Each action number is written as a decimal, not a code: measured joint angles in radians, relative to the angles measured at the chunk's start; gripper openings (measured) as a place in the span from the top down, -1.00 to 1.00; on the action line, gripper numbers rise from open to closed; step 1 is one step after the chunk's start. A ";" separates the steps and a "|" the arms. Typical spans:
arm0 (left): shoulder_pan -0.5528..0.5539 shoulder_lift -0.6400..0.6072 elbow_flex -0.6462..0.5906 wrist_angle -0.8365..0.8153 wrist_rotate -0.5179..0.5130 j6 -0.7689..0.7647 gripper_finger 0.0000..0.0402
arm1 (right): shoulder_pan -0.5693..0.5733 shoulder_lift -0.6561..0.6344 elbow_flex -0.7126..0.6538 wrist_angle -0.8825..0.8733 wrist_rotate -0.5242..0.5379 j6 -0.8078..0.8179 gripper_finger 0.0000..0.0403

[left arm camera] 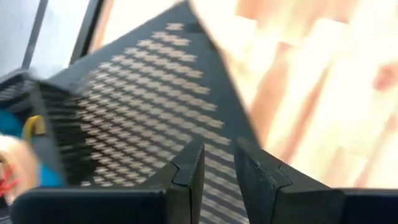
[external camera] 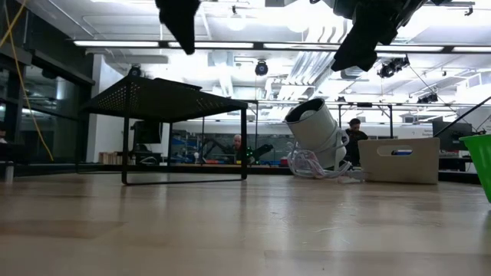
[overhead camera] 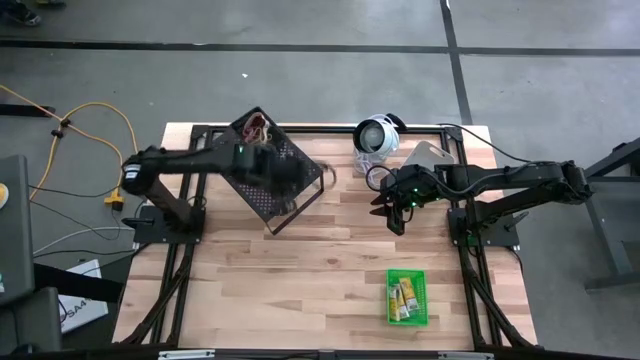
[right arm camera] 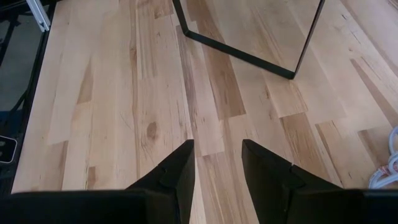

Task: Pick & Place Office Desk Supplies
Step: Put the green bin on the shelf

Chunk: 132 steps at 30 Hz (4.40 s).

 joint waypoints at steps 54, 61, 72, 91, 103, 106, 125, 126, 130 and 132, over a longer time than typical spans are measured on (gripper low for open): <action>-0.453 0.001 0.000 0.448 -0.020 -0.045 0.59 | 0.000 0.000 0.000 0.002 0.000 0.000 0.40; -0.453 0.001 0.000 0.565 -0.020 -0.045 0.59 | 0.007 0.000 0.000 0.016 -0.038 -0.034 0.40; -0.453 0.001 0.000 0.788 -0.020 -0.045 0.59 | 0.267 0.000 0.114 -0.114 0.091 -0.026 0.40; -0.453 0.001 0.000 0.932 -0.020 -0.045 0.59 | 0.631 0.213 0.127 -0.351 0.263 0.314 0.40; -0.453 0.001 0.000 0.932 -0.020 -0.045 0.59 | 0.657 0.292 0.119 -0.400 0.230 0.413 0.40; -0.453 0.001 0.000 0.931 -0.020 -0.045 0.59 | 0.659 0.292 0.097 -0.398 0.207 0.456 0.40; -0.453 0.001 0.000 0.931 -0.020 -0.045 0.59 | 0.661 0.292 -0.115 -0.168 0.137 0.548 0.40; -0.453 0.001 0.000 0.931 -0.020 -0.045 0.59 | 0.661 0.292 -0.122 -0.163 0.131 0.551 0.40; -0.453 0.001 0.000 0.931 -0.020 -0.045 0.59 | 0.661 0.292 -0.134 -0.155 0.126 0.551 0.42; -0.453 0.001 0.000 0.931 -0.020 -0.045 0.59 | 0.661 0.292 -0.134 -0.154 0.126 0.551 0.46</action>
